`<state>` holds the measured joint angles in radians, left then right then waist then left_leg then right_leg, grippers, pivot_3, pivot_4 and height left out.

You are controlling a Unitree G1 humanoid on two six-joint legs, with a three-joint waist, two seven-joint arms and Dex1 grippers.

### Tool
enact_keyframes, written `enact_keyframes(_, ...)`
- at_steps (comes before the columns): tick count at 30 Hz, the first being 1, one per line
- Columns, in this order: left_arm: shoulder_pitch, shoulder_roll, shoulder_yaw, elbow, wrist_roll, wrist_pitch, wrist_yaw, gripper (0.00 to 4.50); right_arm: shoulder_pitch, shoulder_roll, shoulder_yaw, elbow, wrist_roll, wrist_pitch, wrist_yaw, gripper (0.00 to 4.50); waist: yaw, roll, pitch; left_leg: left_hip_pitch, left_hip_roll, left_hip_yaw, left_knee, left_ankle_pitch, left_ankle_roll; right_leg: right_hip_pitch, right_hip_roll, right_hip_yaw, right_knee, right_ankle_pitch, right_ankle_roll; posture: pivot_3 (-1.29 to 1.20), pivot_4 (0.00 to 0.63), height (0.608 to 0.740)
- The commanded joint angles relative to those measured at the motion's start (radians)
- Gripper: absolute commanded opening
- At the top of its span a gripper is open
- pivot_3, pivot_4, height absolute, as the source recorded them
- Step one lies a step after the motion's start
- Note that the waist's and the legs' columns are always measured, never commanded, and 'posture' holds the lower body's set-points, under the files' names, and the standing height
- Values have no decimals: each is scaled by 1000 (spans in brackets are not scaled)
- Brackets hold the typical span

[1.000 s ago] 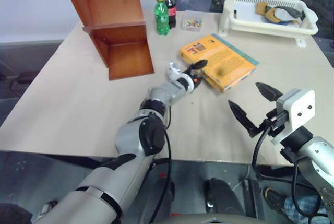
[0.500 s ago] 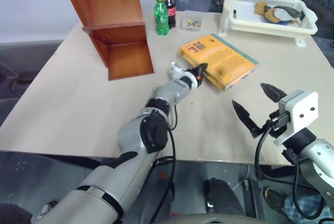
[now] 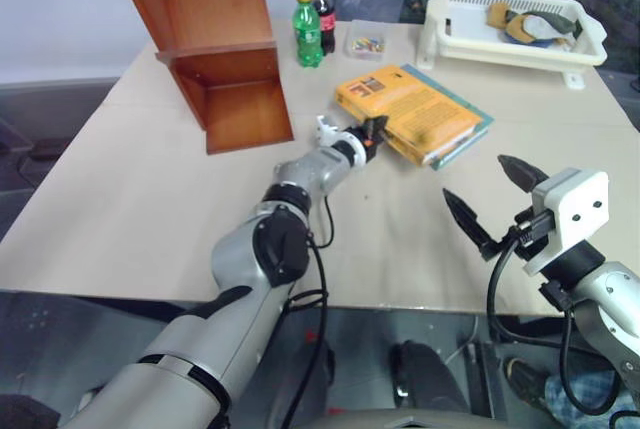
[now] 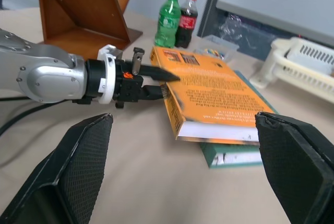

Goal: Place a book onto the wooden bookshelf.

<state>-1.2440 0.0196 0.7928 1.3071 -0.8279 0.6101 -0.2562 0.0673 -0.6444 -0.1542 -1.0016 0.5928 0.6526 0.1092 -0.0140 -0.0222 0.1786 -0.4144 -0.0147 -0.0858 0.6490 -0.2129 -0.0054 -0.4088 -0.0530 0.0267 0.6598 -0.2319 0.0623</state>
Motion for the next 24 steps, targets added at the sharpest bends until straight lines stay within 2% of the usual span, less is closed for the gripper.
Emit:
enact_keyframes(1,-18,9,4,-22,-10,13,-11,613,-18,8,-3,-12,-11,1,14,4500,0,0,0,0,0,0,0,0,0,0,0,0,0,0,0,0,150,740)
enact_keyframes(6,-32,39,-18,-62,-7,86,-44,613,-27,16,-5,-8,-23,10,28,4500,-1,0,0,0,0,0,0,0,0,0,0,0,0,0,0,0,150,740)
enact_keyframes(8,-22,46,-133,-168,58,140,-132,613,-34,23,-2,-6,-27,14,30,4500,-1,0,0,0,0,0,0,0,0,0,0,0,0,0,0,0,150,740)
enact_keyframes(10,39,45,-312,-419,109,216,-239,613,-39,32,-6,-5,-25,17,32,4500,-1,0,0,-1,0,0,0,0,0,-1,0,0,1,0,0,0,150,740)
enact_keyframes(13,191,81,-572,-876,174,219,-340,613,-47,43,-11,0,-22,20,39,4500,-6,0,0,0,0,1,-1,0,0,-1,0,2,0,0,0,0,150,740)
enact_keyframes(15,256,142,-674,-1088,206,191,-395,613,-48,49,-16,5,-22,19,47,4500,-1,1,0,0,1,2,-2,0,-1,-2,0,4,1,0,-1,0,150,740)
enact_keyframes(17,287,207,-743,-1207,261,130,-437,613,-52,54,-19,11,-19,18,53,4500,2,1,0,0,1,2,-3,0,-1,-3,0,4,1,0,-1,0,150,740)
enact_keyframes(19,254,341,-813,-1296,378,-6,-526,613,-63,58,-28,22,-7,15,62,4500,1,0,0,0,1,2,-3,0,-1,-3,0,3,1,0,-1,0,150,740)
enact_keyframes(21,194,466,-869,-1333,489,-159,-612,613,-73,61,-37,33,0,13,74,4500,-5,1,1,0,2,3,-3,0,-1,-4,1,5,0,0,-1,0,150,740)
enact_keyframes(24,87,589,-921,-1306,597,-305,-708,613,-88,67,-31,53,-2,7,88,4500,3,1,1,0,2,3,-3,0,0,-3,1,4,0,0,-1,0,150,740)
